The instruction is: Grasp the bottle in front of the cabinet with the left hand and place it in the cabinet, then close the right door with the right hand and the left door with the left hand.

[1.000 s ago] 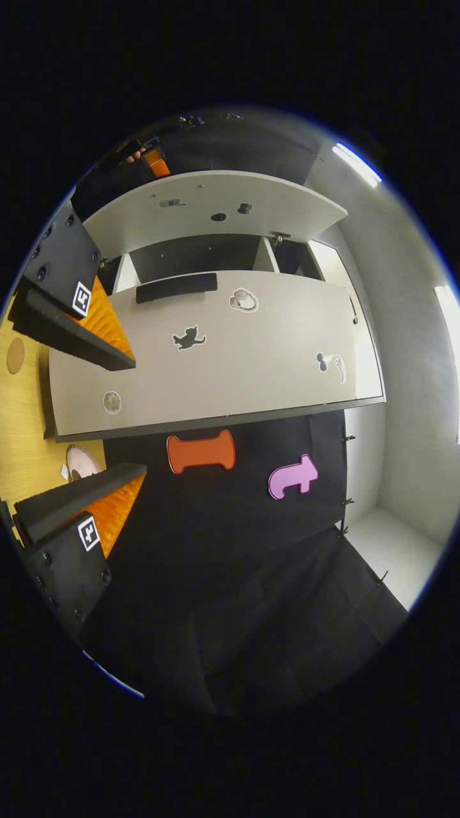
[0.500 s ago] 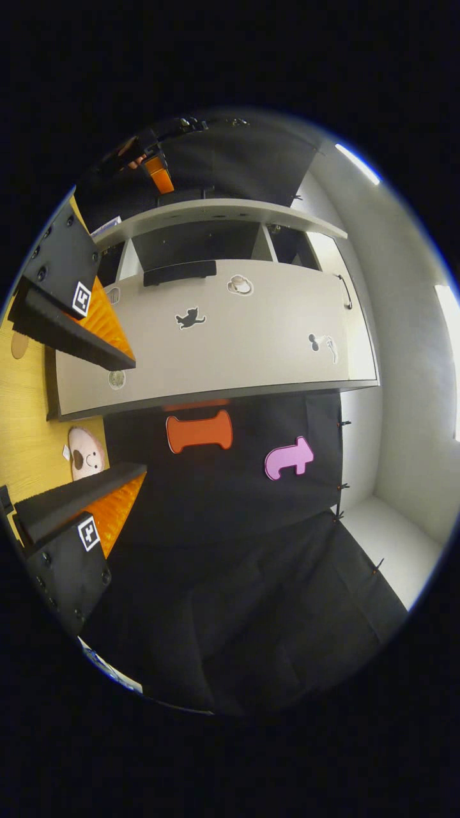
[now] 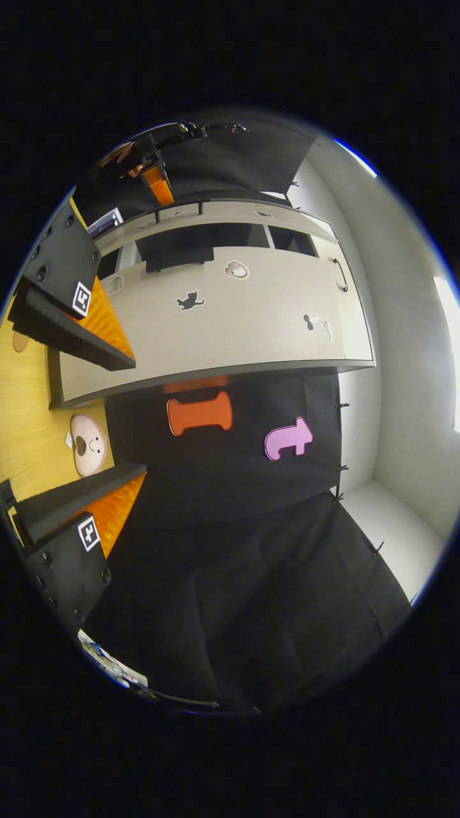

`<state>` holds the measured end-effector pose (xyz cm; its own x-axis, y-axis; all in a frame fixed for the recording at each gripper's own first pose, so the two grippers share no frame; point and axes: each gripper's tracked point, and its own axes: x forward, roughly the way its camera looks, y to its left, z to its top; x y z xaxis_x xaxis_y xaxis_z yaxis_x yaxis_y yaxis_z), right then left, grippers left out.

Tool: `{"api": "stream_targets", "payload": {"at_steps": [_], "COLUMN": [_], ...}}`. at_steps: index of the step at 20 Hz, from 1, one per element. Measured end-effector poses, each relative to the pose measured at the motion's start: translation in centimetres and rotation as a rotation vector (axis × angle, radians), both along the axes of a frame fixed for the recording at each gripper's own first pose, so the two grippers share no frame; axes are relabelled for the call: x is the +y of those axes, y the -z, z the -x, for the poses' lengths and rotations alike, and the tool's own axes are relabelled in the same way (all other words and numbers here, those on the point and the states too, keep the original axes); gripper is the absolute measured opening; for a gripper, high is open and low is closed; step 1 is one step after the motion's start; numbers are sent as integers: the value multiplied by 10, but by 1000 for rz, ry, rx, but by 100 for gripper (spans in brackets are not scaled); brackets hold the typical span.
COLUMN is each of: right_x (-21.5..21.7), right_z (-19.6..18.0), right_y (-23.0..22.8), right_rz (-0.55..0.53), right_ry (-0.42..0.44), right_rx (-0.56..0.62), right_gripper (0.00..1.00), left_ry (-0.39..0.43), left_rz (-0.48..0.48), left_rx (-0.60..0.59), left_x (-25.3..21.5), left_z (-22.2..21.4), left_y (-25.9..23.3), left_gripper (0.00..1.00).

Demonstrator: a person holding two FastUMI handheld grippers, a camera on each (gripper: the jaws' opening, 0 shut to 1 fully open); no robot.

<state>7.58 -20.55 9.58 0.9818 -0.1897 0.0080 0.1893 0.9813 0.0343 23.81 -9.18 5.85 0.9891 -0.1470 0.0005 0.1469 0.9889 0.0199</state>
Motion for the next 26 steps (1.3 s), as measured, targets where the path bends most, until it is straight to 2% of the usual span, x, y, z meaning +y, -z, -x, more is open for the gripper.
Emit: {"api": "stream_targets", "payload": {"at_steps": [2, 3, 4, 5, 8, 9, 12, 13, 14, 17, 18, 21, 22, 24, 25, 26], "right_x": [-5, -7, -9, -12, -21, -24, -32, -33, -33, -34, -34, -33, -32, -28, -25, -22], "right_z": [2, 3, 4, 5, 8, 9, 9, 8, 8, 6, 6, 5, 2, -1, -1, -1], "right_y": [0, -1, 0, 0, -1, -2, -4, -5, -5, -7, -6, -7, -9, -10, -9, -8], "right_rz": [0, 0, 1, 3, 13, 16, 21, 23, 24, 31, 34, 47, 49, 46, 42, 38], "right_ry": [12, 18, 24, 30, 56, 64, 81, 83, 83, 85, 88, 91, 89, 77, 69, 60], "right_rx": [-2, -2, -3, -2, -2, -3, -6, -8, -10, -11, -9, -7, -8, -9, -8, -9], "right_gripper": [89, 89, 97, 89, 89, 97, 97, 97, 97, 97, 97, 97, 89, 89, 97, 97], "left_ry": [1, 3, 6, 9, 8, 6, 1, 0, -1, 3, 3, -9, -13, -17, -22, -28], "left_rz": [3, 5, 7, 8, 3, -4, -16, -15, -12, 0, 5, -16, -23, -26, -31, -40], "left_rx": [4, 5, 9, 9, 8, 6, 1, 2, 2, 0, 1, 5, -1, -17, -22, -27], "left_x": [-4, -8, -11, -14, -22, -26, -33, -34, -35, -34, -34, -29, -26, -21, -18, -15], "left_z": [-8, -11, -16, -20, -32, -35, -43, -48, -51, -58, -60, -55, -52, -42, -36, -31], "left_y": [3, 4, 6, 9, 14, 14, 15, 16, 17, 23, 23, 22, 19, 10, 5, 1], "left_gripper": [92, 94, 94, 94, 92, 94, 92, 97, 92, 94, 92, 95, 95, 95, 94, 95]}}
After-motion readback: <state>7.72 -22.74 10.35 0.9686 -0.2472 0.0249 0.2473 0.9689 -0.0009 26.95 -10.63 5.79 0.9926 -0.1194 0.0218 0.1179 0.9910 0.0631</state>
